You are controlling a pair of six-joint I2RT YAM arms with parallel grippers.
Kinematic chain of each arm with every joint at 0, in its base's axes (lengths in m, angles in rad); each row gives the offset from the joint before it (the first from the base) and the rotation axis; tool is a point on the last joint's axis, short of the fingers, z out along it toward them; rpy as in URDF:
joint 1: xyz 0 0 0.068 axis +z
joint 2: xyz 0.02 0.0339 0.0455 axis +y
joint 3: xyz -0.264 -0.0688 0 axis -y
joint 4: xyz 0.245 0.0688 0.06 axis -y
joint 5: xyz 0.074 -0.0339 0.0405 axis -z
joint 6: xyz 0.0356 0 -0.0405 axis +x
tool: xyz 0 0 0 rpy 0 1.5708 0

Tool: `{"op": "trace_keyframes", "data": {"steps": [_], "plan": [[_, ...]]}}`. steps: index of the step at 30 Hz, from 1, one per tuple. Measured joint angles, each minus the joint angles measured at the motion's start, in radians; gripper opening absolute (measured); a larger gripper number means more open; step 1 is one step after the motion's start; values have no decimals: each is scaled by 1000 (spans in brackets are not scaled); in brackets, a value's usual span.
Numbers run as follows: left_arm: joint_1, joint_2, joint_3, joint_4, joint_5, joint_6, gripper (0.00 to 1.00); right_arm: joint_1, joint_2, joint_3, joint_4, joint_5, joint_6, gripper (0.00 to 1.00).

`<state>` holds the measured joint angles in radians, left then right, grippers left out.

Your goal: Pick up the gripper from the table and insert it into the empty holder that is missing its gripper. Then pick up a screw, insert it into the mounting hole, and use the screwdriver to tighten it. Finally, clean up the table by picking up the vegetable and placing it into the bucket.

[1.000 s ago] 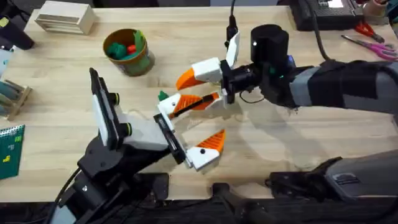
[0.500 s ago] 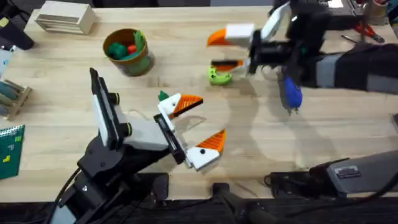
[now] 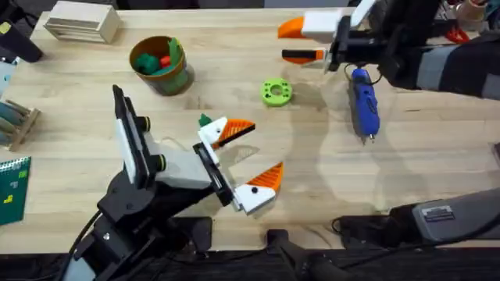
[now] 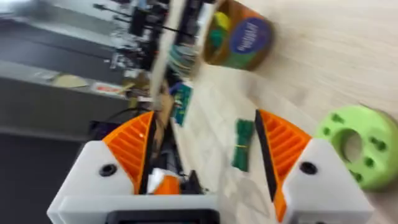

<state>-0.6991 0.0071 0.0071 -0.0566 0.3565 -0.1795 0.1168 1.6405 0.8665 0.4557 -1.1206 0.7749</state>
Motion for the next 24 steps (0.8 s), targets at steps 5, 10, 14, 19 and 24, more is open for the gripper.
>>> {"op": "trace_keyframes", "data": {"steps": [5, 10, 14, 19, 24], "plan": [[0, 0, 0, 0, 0, 0, 987, 88, -17, 76, -591, 322, -368, 869], [0, 0, 0, 0, 0, 0, 987, 184, -40, 155, -767, 566, -577, 871], [0, 0, 0, 0, 0, 0, 987, 357, -44, 167, -806, 858, -769, 869], [0, 0, 0, 0, 0, 0, 987, 443, 7, 167, -720, 1069, -884, 490], [0, 0, 0, 0, 0, 0, 987, 446, 49, 172, -718, 1079, -887, 416]]}}
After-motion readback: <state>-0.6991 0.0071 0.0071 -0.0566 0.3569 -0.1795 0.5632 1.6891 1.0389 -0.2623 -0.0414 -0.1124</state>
